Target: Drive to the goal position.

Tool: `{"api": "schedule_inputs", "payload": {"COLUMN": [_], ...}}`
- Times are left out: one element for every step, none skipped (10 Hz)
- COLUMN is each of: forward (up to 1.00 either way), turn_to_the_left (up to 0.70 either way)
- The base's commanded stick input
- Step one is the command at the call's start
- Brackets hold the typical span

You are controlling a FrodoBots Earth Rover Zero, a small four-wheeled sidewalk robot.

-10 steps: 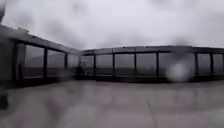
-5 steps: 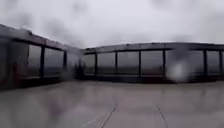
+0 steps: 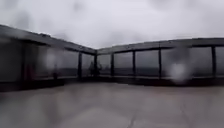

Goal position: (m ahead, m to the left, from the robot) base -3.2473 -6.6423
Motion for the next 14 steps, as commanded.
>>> {"api": "schedule_inputs", "payload": {"forward": [0.7, 0.7, 0.7, 0.7, 0.7, 0.7, 0.7, 0.7, 0.7, 0.7, 0.7, 0.7, 0.7, 0.7], "turn_to_the_left": [0.27, 0.27, 0.27, 0.27, 0.27, 0.27, 0.27, 0.0, 0.0, 0.0, 0.0, 0.0, 0.0, -0.12]}}
